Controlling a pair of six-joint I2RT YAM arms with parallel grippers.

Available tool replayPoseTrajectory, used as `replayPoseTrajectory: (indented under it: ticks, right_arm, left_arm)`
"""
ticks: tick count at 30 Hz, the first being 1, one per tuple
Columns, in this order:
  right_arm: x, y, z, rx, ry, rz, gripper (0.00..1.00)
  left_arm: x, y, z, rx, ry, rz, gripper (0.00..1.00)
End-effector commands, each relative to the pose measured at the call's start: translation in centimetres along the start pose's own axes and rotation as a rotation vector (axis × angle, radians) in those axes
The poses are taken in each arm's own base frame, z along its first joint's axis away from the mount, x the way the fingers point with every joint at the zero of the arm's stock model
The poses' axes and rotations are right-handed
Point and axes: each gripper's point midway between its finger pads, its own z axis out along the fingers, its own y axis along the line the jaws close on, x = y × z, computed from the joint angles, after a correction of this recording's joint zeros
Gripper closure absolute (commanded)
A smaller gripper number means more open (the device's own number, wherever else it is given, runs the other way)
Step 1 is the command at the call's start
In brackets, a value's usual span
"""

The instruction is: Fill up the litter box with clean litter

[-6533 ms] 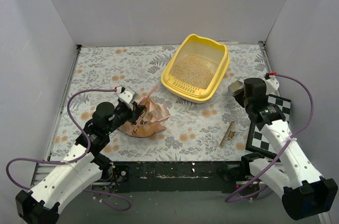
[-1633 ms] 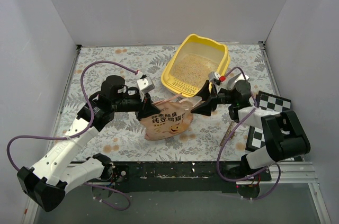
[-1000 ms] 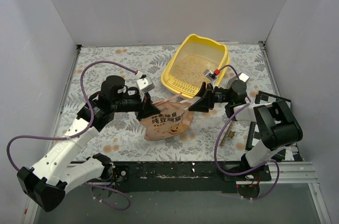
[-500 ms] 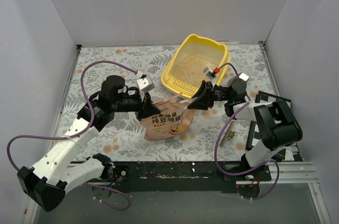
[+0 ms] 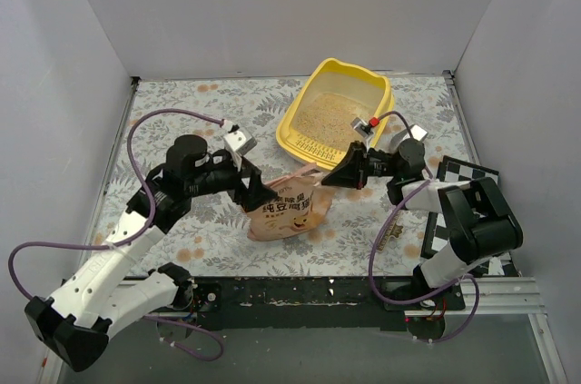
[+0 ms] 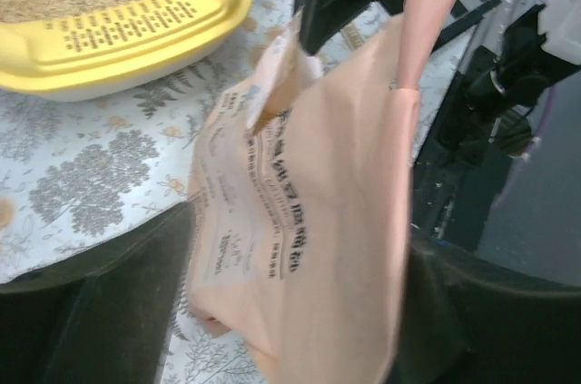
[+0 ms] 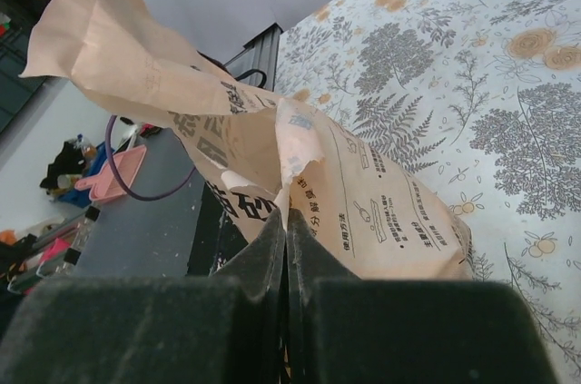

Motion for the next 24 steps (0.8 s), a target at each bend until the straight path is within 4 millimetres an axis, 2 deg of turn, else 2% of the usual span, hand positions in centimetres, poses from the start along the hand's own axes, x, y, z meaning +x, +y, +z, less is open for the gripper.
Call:
replayPoseTrajectory:
  ticks: [1, 5, 10, 14, 19, 24]
  right_arm:
    - [-4.9, 3.8, -1.1, 0.015, -0.172, -0.485, 0.99]
    - [-4.3, 1.4, -1.8, 0.189, -0.125, -0.476, 0.99]
    - [-4.3, 2.2, -2.1, 0.209, -0.119, -0.491, 0.99]
    - [-4.3, 2.8, -2.0, 0.184, -0.127, -0.478, 0.99]
    - [-4.3, 3.4, -2.0, 0.170, -0.137, -0.487, 0.99]
    - [-4.6, 4.0, -2.0, 0.157, -0.140, -0.509, 0.99]
  left_arm:
    - [0.4, 1.7, -1.5, -0.158, -0.071, -0.059, 0.02]
    - [0.2, 0.8, -3.0, -0.167, -0.219, -0.077, 0.02]
    - [0.3, -1.7, -4.6, -0.064, -0.437, -0.066, 0.02]
    - [1.9, -1.7, -3.5, -0.022, -0.445, -0.079, 0.02]
    - [1.1, -1.3, -2.1, 0.019, -0.511, -0.052, 0.02]
    - [1.2, -0.6, -0.2, 0.050, -0.484, -0.041, 0.02]
